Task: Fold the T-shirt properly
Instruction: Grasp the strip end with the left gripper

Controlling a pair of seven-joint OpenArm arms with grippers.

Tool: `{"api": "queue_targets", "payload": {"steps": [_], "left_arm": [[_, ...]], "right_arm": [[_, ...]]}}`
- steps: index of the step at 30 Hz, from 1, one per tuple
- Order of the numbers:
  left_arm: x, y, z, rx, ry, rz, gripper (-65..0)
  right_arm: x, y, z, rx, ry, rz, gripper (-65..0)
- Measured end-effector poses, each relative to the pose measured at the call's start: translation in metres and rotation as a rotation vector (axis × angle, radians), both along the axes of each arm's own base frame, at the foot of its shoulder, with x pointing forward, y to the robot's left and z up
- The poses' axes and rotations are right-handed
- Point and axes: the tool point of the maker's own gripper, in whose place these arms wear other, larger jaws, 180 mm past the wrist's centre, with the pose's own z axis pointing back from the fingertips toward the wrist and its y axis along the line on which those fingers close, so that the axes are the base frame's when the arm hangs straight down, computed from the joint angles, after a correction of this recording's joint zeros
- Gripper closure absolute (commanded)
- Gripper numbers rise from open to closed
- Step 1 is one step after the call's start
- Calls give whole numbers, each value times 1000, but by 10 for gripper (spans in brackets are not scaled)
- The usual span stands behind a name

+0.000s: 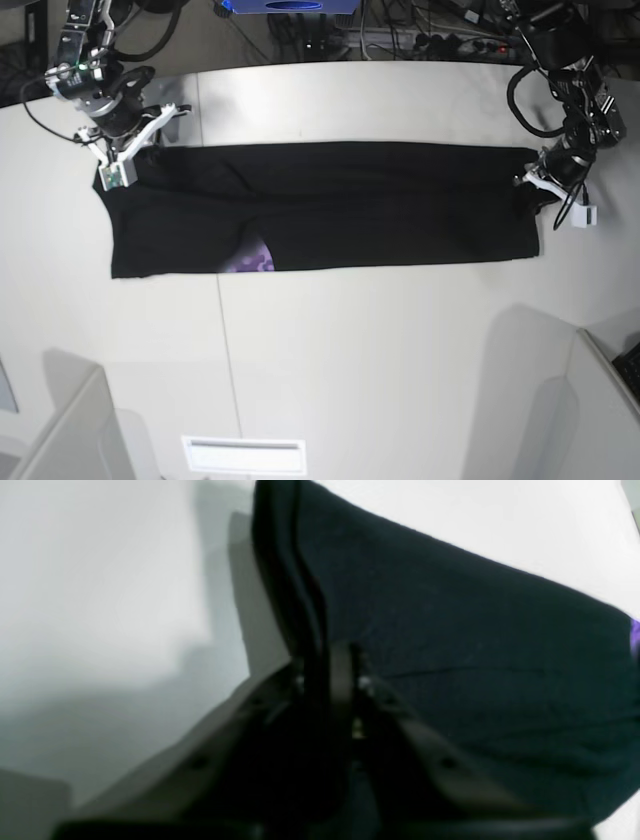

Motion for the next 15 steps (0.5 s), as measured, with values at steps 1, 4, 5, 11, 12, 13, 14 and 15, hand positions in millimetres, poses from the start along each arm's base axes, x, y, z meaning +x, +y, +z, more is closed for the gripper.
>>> {"api": "queue_targets", "payload": {"steps": [1, 4, 5, 11, 12, 13, 14, 15], "left_arm": [[0, 0, 0, 1, 1, -1, 0], [0, 0, 1, 4, 1, -4, 0], [0, 0, 1, 5, 2, -6, 0], [-7, 18, 14, 69, 1, 22, 0], [-10, 27, 17, 83, 5, 46, 0], [-11, 33, 19, 99, 5, 57, 0], [-10, 37, 23, 112, -2, 63, 0], [-8, 38, 28, 121, -16, 61, 0]], "right_arm": [[0, 0, 0, 0, 1, 0, 0], [0, 0, 0, 0, 0, 0, 0], [0, 0, 0, 1, 0, 0, 0], [-7, 0, -4, -1, 20, -1, 0], [-5, 0, -3, 1, 12, -1, 0], [-5, 1, -2, 3, 9, -2, 0], [-5, 1, -3, 3, 10, -1, 0], [-6, 1, -3, 3, 16, -1, 0]]}}
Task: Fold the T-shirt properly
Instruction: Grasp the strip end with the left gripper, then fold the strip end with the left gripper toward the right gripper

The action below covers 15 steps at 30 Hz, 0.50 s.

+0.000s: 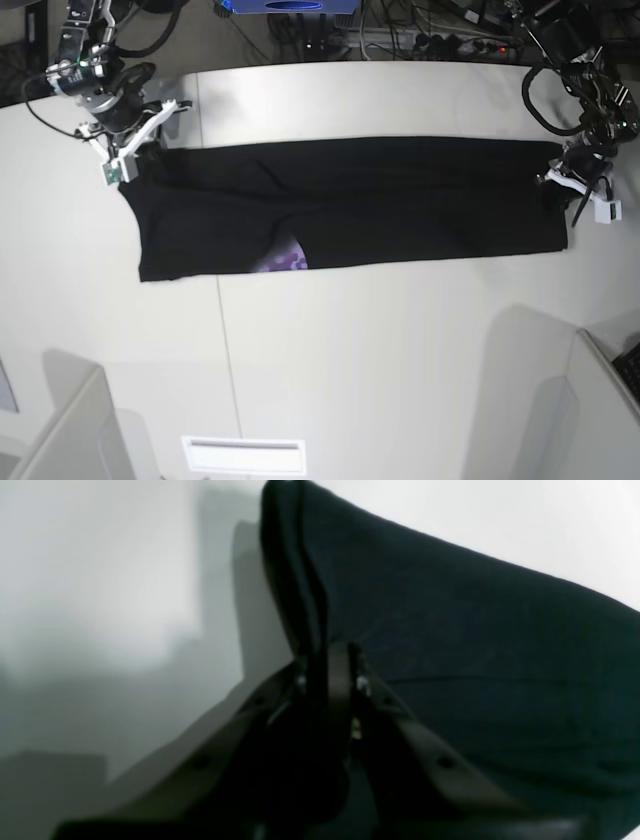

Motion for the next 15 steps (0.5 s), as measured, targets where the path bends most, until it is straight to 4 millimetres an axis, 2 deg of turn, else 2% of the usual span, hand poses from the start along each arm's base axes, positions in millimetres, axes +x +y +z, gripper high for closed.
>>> {"api": "queue_targets", "payload": {"steps": [3, 9, 15], "left_arm": [[4, 0, 15, 34, -33, -22, 0], [-21, -2, 30, 140, -13, -45, 0], [-14, -22, 64, 181, -102, -63, 0]], "right_arm": [[0, 0, 0, -1, 1, 0, 0], [0, 0, 0, 2, -1, -1, 0], [2, 1, 1, 4, -6, 1, 0]]}}
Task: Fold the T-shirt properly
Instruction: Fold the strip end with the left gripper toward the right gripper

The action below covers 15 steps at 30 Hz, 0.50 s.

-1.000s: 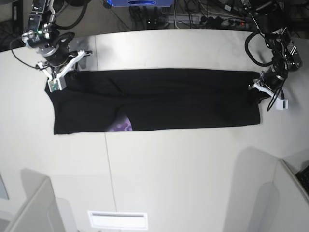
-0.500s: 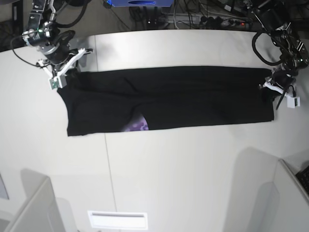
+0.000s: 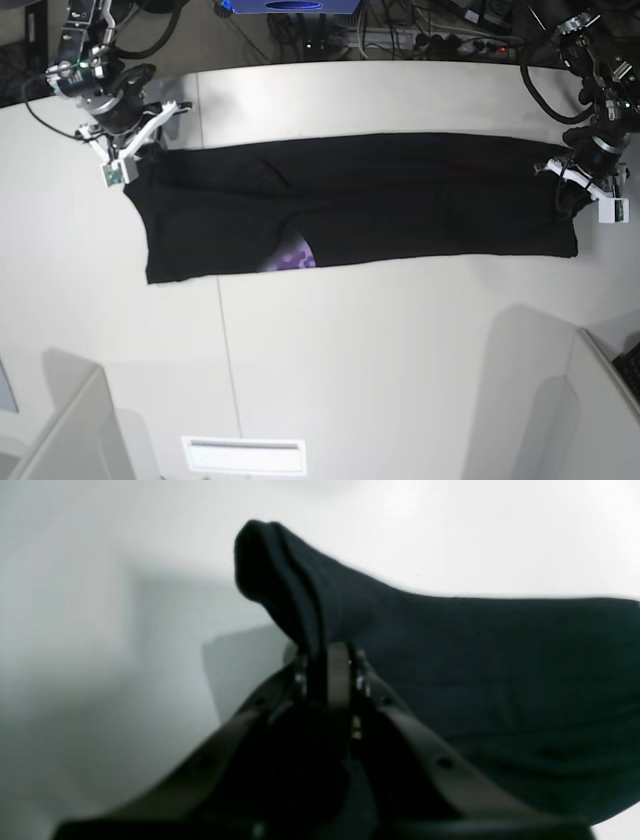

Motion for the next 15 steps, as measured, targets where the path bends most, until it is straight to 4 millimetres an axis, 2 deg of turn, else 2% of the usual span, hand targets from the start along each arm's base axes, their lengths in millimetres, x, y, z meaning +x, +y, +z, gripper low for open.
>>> {"api": "queue_targets", "payload": {"steps": [4, 8, 15], "left_arm": [[-7, -17, 0, 12, 54, -16, 0], [4, -57, 5, 0, 32, -127, 0], [8, -108, -12, -91, 64, -192, 0]], "right_arm": [[0, 0, 0, 0, 1, 1, 0], [0, 1, 0, 1, 2, 2, 0], [-1, 0, -1, -1, 4, 1, 0]]}}
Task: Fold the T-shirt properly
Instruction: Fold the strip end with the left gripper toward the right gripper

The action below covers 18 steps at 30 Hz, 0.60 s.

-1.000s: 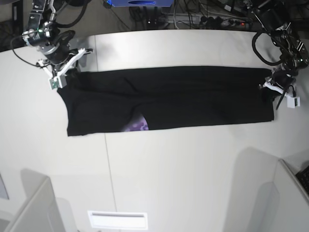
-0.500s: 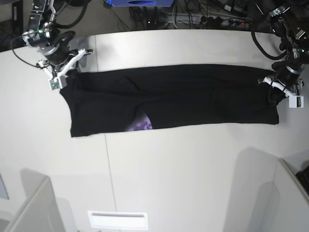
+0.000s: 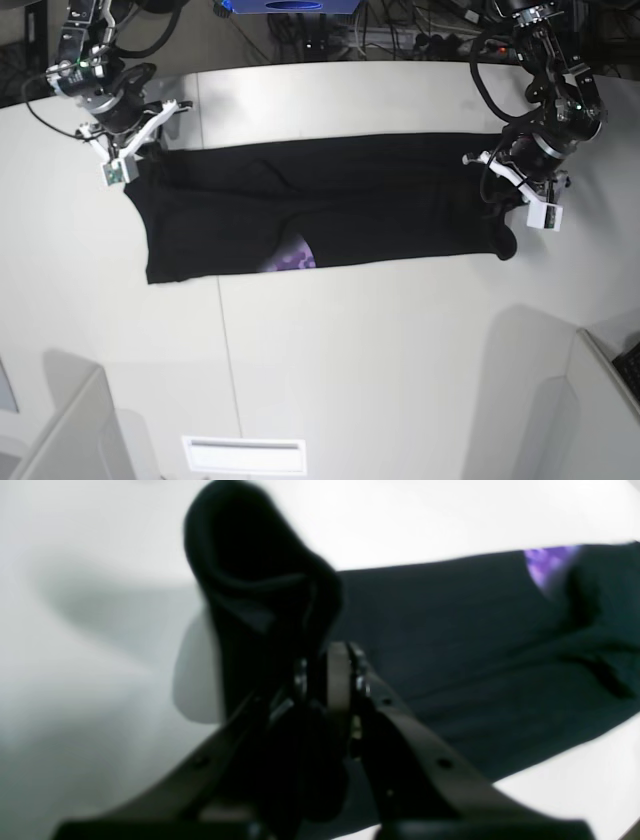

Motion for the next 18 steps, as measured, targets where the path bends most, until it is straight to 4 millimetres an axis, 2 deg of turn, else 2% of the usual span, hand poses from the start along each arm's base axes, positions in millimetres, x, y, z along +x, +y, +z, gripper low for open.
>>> {"api": "queue_targets", "payload": {"steps": [9, 14, 18], "left_arm": [[15, -63, -3, -108, 1, -70, 0], [15, -78, -4, -142, 5, -83, 0], [15, -99, -5, -149, 11, -141, 0]], "right_arm": [[0, 0, 0, 1, -2, -1, 0], [2, 0, 1, 1, -6, -1, 0], [1, 0, 1, 0, -5, -1, 0]]}}
